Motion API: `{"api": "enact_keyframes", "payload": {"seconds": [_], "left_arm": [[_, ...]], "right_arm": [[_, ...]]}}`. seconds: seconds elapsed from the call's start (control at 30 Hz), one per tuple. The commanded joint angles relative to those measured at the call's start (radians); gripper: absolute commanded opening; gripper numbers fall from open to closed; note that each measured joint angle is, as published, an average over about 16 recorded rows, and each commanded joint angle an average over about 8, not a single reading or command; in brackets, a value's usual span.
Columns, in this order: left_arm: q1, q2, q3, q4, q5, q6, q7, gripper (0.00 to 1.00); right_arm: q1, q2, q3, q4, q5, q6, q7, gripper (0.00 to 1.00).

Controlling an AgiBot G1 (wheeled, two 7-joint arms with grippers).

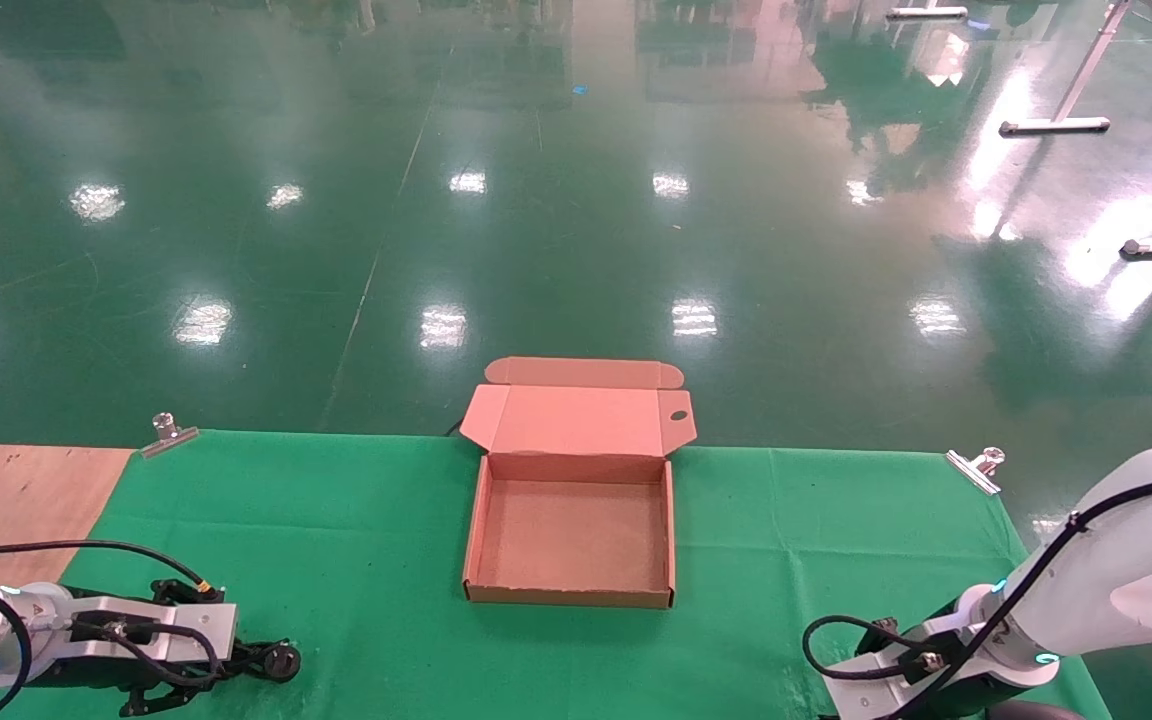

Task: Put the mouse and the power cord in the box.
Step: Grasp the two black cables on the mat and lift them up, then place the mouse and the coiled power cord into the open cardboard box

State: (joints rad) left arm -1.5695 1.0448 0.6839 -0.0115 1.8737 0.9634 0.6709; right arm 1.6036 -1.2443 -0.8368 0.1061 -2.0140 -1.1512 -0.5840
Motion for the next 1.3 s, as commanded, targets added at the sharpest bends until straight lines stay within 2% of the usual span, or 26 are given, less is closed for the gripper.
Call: {"api": "enact_keyframes", "payload": {"seconds": [0.03,0.37,0.53,0.8,0.9,1.1,1.3], "left_arm": [[0.001,0.002,0.001,0.002,0.002,-0.002,0.001,0.00],[-0.014,-0.005,0.008,0.007,0.011,0.024,0.006,0.00],[-0.057,-0.015,0.009,0.001,0.013,0.090,0.012,0.00],[-0.203,-0.020,0.013,-0.023,0.017,0.337,0.026,0.00],[-0.264,-0.004,0.014,-0.037,0.018,0.395,0.025,0.00],[-0.359,0.051,0.002,-0.060,0.000,0.422,0.007,0.00],[-0.456,0.114,-0.016,-0.078,-0.024,0.389,-0.006,0.00]], "right_arm": [[0.003,-0.002,0.001,-0.009,0.001,0.003,-0.005,0.00],[0.034,-0.004,0.007,-0.032,0.011,-0.017,-0.023,0.00],[0.069,0.006,0.017,-0.028,0.025,-0.047,-0.037,0.00],[0.181,0.033,0.049,0.019,0.071,-0.127,-0.051,0.00],[0.230,0.035,0.066,0.047,0.095,-0.153,-0.042,0.00],[0.318,0.006,0.092,0.102,0.129,-0.167,0.001,0.00],[0.410,-0.056,0.110,0.129,0.145,-0.126,0.049,0.00]]}}
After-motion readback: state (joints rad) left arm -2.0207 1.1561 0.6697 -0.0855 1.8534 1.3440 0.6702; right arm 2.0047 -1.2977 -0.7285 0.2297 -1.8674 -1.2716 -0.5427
